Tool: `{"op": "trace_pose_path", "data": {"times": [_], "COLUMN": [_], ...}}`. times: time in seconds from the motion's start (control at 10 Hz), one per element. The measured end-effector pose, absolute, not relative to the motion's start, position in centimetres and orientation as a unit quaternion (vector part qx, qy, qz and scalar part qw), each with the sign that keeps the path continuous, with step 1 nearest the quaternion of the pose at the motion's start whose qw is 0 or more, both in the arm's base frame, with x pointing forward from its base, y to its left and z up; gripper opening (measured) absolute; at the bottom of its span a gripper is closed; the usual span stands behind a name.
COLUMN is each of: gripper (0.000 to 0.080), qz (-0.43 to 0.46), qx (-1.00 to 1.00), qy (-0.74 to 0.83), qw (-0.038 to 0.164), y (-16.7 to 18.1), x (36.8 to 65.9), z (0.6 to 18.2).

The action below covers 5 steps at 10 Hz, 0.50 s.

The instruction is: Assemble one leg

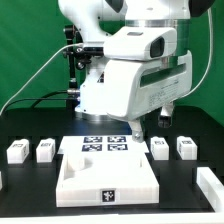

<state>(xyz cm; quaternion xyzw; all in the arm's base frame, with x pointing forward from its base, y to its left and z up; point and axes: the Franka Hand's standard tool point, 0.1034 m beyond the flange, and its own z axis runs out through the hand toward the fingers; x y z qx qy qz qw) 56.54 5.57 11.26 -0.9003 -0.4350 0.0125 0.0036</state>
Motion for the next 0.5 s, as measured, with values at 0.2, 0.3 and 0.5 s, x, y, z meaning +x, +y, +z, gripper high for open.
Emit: {"op": "trace_pose_path", "data": {"times": [0.2, 0.3, 0.5], "gripper": [0.0650, 0.0650, 0.0650], "qz": [0.013, 0.013, 0.005], "qx": [-0.900, -0.900, -0.887], "qy": [-0.435, -0.435, -0.462], "qw": [0.004, 0.004, 0.002], "y": [5.57, 5.57, 5.97], "x": [56.54, 56.54, 55.66], "z": [11.26, 11.26, 10.80]}}
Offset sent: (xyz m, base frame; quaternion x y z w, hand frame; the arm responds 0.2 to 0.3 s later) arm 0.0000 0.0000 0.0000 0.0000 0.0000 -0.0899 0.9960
